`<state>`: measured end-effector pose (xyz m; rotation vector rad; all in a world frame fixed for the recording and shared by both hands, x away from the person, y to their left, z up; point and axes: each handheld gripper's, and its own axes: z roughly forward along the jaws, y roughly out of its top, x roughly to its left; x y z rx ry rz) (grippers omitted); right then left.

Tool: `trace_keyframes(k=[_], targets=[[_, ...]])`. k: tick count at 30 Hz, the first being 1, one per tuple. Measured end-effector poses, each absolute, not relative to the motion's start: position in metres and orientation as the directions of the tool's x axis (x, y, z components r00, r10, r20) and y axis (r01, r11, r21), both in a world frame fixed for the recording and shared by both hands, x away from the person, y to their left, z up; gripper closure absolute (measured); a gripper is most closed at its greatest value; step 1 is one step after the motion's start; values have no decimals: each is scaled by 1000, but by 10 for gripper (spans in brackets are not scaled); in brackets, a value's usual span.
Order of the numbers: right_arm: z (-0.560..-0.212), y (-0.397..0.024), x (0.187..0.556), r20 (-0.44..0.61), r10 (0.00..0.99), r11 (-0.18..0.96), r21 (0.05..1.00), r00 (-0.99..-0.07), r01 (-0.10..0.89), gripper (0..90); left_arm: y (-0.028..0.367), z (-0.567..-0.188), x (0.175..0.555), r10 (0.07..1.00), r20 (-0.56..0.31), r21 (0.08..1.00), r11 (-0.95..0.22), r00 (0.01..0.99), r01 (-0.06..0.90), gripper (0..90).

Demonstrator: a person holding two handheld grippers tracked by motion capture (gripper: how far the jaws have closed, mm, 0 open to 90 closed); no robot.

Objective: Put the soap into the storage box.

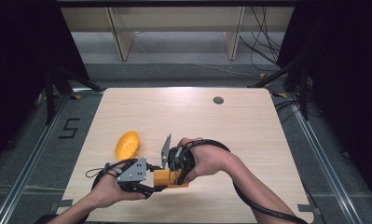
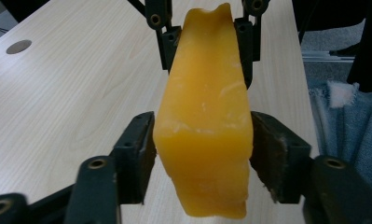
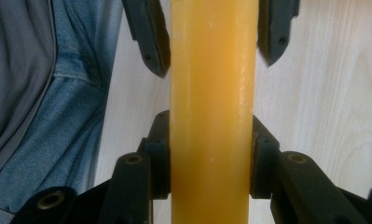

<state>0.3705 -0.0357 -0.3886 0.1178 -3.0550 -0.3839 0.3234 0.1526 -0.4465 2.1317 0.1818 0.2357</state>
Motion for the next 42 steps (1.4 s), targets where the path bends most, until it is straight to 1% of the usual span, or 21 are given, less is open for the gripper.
trace_keyframes(k=[2,4,7,10,13,15,16,18,20,24,25,26,27,31,33,34,36,39,40,41,42], targets=[[-389,-34,372,41,-120,961,256,-992,-106,620,152,-447,323,215,103,841,-540,971,30,481],[-388,-33,369,42,-112,963,249,-993,-98,619,151,-448,322,215,92,844,-535,972,38,530],[-389,-32,369,41,-119,963,248,-992,-106,619,150,-449,322,215,93,845,-533,972,37,541],[-389,-31,367,33,-130,967,226,-991,-119,617,150,-451,322,229,33,851,-517,973,93,573],[-389,-30,364,26,-124,971,210,-992,-116,616,152,-449,323,243,17,847,-519,970,115,593],[-387,-30,366,-17,-164,958,236,-986,-164,613,154,-446,322,257,12,856,-502,966,122,598],[-384,-31,364,10,-129,965,230,-992,-123,604,155,-444,322,259,6,862,-492,966,126,601],[-382,-32,364,2,-116,966,232,-993,-112,589,155,-441,319,269,1,868,-479,963,133,601],[-377,-34,367,-36,-120,957,263,-992,-126,485,159,-438,319,279,23,867,-484,960,120,602],[-361,-51,370,-97,-51,935,346,-994,-81,459,168,-437,317,349,23,861,-483,937,158,603],[-358,-56,374,-127,-69,913,392,-989,-115,448,171,-437,315,370,27,863,-477,929,165,603],[-352,-69,375,-142,-18,892,445,-990,-80,435,173,-437,316,374,25,866,-472,927,167,603],[-352,-69,375,-142,-18,892,445,-990,-80,435,176,-437,314,394,5,865,-463,919,193,603],[-352,-94,373,-131,144,871,487,-981,63,428,185,-435,310,449,-4,867,-444,893,228,602],[-362,-114,372,-136,269,833,529,-954,159,439,191,-433,309,467,4,872,-435,884,225,602],[-362,-114,372,-136,269,833,529,-954,159,453,194,-432,307,486,1,876,-422,874,234,602],[-369,-128,374,-98,339,794,563,-936,229,476,202,-429,304,516,-8,879,-405,856,252,603],[-380,-147,375,-59,473,721,599,-879,348,494,213,-427,299,555,-30,889,-366,831,276,602],[-388,-158,376,-76,567,674,616,-820,408,538,217,-427,298,573,-42,892,-348,819,289,602],[-388,-158,376,-76,567,674,616,-820,408,538,220,-426,296,584,-43,895,-338,810,292,602],[-395,-168,377,-60,645,615,632,-762,471,563,224,-426,295,598,-43,897,-329,800,294,602]])
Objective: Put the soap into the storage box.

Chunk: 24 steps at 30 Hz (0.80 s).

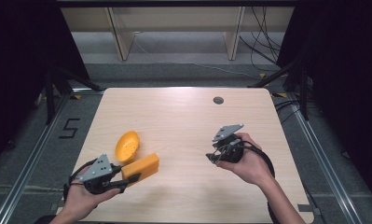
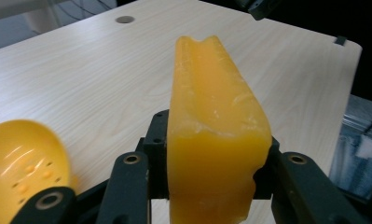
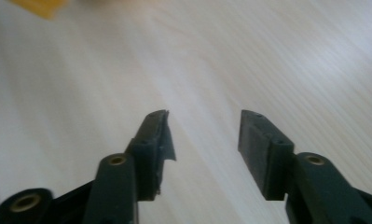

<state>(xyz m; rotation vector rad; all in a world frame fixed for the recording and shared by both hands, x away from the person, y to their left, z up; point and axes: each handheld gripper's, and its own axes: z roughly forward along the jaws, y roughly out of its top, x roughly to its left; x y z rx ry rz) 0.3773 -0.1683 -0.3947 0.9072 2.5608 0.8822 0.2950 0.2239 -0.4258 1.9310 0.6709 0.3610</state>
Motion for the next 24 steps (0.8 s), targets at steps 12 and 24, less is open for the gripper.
trace_keyframes(k=[12,24], targets=[[-423,-198,371,3,799,432,693,-602,577,578,255,-423,286,780,-30,919,-224,625,324,603],[-437,-204,366,-24,830,422,681,-558,599,576,270,-423,301,889,-41,932,-131,456,339,603]])
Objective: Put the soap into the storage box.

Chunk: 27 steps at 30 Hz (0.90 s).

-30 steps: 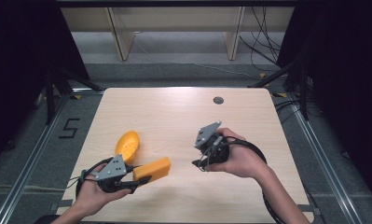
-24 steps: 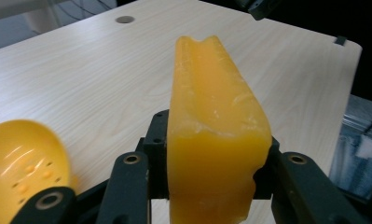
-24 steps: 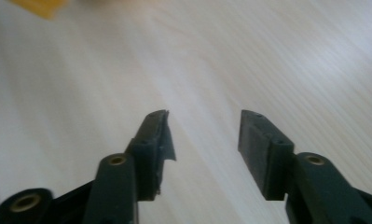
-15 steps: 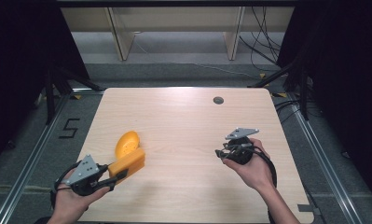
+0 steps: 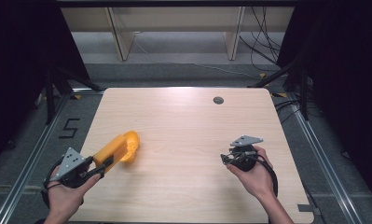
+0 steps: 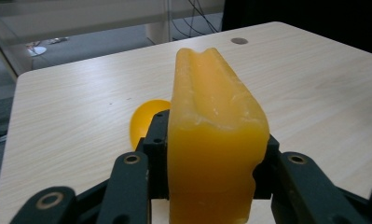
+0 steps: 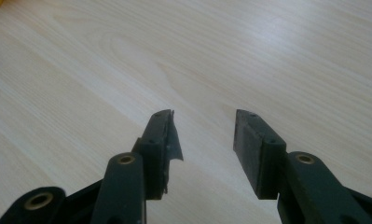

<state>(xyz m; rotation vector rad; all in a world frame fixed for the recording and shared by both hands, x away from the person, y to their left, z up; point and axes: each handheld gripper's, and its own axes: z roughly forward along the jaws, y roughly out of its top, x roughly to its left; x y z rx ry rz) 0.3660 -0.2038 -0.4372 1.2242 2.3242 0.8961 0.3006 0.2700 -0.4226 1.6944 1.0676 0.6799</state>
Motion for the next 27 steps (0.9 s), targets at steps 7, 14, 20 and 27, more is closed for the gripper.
trace_keyframes(k=[7,14,20,27], targets=[[-437,-202,366,-15,830,420,675,-557,607,576,270,-426,315,915,-55,927,-103,400,361,603],[-437,-203,367,-28,827,427,681,-562,595,576,266,-431,336,926,-67,918,-89,372,387,603],[-436,-205,367,-22,828,425,676,-560,602,576,258,-433,351,931,-53,915,-100,361,390,603],[-436,-204,366,-7,831,418,667,-556,616,572,253,-437,361,936,-46,908,-106,349,405,603]])
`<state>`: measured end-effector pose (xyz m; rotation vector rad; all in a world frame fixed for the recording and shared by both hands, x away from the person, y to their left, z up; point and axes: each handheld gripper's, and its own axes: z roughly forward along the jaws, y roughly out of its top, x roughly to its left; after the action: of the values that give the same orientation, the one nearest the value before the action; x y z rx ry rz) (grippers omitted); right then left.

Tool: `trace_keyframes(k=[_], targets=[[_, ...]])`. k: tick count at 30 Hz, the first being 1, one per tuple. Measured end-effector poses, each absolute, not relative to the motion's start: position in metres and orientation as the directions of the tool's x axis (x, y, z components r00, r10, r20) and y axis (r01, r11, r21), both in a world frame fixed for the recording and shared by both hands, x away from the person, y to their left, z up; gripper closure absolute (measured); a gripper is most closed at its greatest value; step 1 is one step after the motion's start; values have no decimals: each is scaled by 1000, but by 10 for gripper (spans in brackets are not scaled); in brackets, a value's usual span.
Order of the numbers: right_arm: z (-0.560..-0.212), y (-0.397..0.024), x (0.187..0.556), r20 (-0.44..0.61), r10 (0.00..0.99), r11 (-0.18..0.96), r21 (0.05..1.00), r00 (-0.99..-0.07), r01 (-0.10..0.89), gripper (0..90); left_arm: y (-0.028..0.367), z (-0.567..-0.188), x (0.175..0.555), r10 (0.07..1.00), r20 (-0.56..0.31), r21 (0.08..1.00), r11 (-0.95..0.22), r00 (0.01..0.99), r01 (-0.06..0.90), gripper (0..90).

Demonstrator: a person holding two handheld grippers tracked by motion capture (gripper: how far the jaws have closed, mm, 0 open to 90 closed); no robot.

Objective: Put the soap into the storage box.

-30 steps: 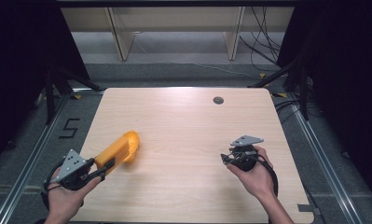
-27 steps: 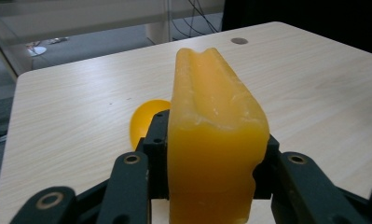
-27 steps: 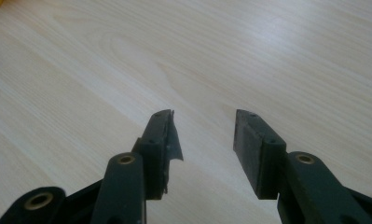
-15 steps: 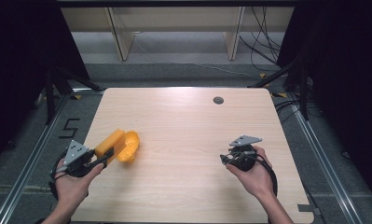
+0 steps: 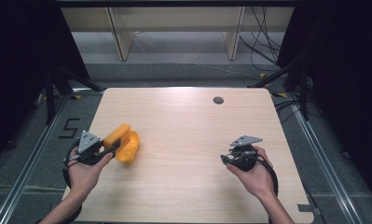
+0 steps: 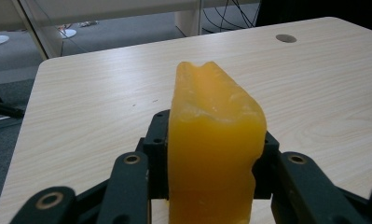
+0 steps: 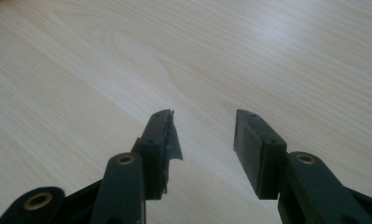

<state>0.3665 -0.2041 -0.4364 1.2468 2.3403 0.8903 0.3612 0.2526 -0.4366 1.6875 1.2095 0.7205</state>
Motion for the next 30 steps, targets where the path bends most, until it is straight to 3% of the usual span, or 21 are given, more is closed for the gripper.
trace_keyframes(k=[30], targets=[[-438,-202,368,-5,821,432,659,-570,616,567,242,-449,378,940,-20,897,-134,341,422,603]])
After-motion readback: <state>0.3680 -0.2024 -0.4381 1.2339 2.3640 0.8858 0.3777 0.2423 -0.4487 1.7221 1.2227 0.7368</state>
